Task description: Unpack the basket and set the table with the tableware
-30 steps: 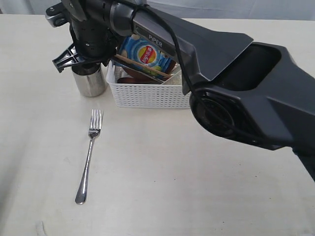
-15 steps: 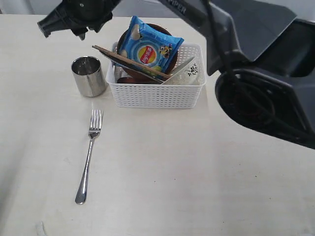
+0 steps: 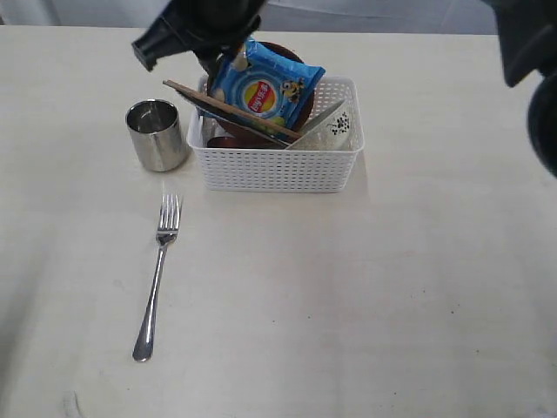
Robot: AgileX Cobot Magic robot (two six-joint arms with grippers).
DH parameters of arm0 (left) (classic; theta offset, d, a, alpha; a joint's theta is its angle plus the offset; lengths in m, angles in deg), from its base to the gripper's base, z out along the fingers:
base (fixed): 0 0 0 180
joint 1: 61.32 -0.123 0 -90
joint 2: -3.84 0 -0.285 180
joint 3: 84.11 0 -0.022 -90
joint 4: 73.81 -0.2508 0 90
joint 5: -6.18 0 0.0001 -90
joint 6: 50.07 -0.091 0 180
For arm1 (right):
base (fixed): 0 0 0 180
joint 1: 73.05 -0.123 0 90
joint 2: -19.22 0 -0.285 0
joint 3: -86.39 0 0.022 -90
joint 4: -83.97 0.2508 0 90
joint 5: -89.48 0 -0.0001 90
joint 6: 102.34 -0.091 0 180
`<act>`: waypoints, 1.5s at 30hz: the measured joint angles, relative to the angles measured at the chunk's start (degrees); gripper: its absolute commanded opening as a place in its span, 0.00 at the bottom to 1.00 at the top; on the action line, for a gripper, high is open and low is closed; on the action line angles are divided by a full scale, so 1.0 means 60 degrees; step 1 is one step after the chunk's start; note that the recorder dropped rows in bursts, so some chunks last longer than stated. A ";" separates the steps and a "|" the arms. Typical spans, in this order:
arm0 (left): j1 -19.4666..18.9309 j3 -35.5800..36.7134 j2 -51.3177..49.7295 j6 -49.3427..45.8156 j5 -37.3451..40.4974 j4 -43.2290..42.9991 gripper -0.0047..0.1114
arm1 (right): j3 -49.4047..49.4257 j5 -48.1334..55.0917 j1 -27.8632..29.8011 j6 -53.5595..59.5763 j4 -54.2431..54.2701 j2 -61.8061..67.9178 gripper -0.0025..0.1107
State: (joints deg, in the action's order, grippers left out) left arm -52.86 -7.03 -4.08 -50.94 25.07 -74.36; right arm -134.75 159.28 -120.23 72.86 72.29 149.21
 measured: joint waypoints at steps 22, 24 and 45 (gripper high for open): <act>0.0000 0.0000 0.0000 0.0000 0.0000 0.0000 0.04 | 0.2087 -0.1636 0.0017 0.0889 0.0219 0.0557 0.36; 0.0000 0.0000 0.0000 0.0000 0.0000 0.0000 0.04 | 0.2087 -0.1733 0.0017 0.0865 -0.0052 0.0637 0.37; 0.0000 0.0000 0.0000 0.0000 0.0000 0.0000 0.04 | 0.2087 -0.2311 0.0017 0.0326 -0.1202 0.1156 0.28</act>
State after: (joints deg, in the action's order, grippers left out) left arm -52.86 -7.03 -4.08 -50.94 25.07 -74.36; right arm -122.23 145.41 -120.13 74.81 65.08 156.15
